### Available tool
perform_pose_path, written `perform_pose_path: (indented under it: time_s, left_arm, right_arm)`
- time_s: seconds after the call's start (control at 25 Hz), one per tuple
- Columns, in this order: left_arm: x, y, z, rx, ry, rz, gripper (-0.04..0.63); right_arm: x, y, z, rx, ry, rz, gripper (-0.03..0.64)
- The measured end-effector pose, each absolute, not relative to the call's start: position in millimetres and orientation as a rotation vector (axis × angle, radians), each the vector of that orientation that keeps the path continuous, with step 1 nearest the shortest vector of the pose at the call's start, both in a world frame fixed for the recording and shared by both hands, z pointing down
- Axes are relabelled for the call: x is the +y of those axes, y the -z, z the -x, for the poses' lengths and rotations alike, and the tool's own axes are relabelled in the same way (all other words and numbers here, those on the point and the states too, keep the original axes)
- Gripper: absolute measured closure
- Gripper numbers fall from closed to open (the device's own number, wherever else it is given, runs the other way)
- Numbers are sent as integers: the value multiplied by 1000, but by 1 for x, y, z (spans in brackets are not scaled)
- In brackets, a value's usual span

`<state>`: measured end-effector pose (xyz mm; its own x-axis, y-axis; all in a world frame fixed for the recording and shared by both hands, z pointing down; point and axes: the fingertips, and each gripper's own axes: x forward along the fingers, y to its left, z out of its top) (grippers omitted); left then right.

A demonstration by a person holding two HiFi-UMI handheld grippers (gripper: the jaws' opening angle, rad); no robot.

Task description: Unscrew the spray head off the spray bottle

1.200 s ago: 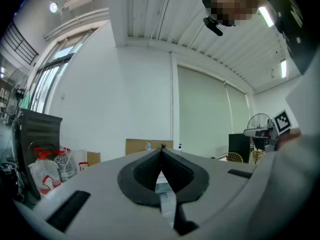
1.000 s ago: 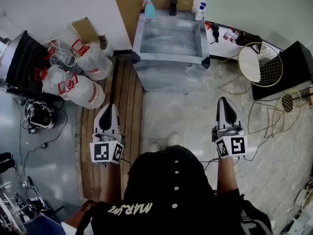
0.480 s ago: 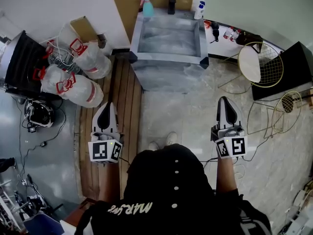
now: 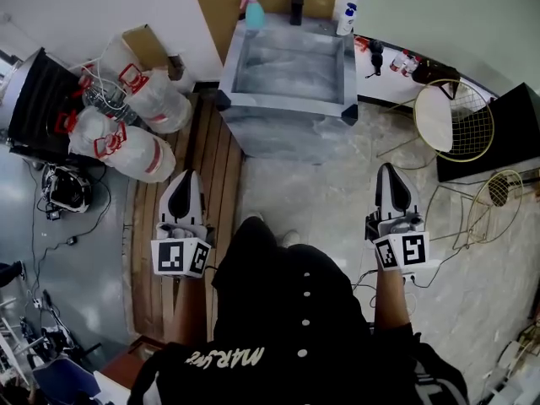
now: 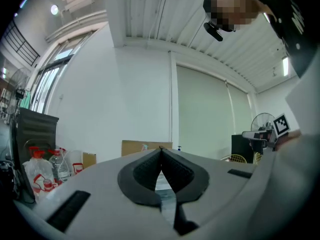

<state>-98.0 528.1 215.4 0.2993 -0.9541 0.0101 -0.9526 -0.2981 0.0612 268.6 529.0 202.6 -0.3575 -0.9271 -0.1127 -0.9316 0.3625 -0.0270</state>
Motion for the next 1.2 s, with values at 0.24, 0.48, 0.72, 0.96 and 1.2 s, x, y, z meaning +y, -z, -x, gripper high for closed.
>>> perform_pose_path:
  time_s: [0.24,0.48,0.72,0.96,1.2]
  left_arm:
    - [496,-222,92,-1828,44,-2484,571]
    - [436,-230,92,-1790,71,-2515,571]
    - [343,-237,106,-1734,44,-2531,571]
    - [236,-234,134,-1638,11,-2593,571]
    - [153,-231,145,-1507,-39,-2687,571]
  right_arm:
    - [496,-206,-271,2516,-77,1709,607]
    - [443,-209,-267,2524,-92,1733,606]
    - [361,-206,-240,2555,-142,1772,606]
    - [259,-198,-195,2543,-136,1819,606]
    - [179,-176,-170,2515,-160,1870,606]
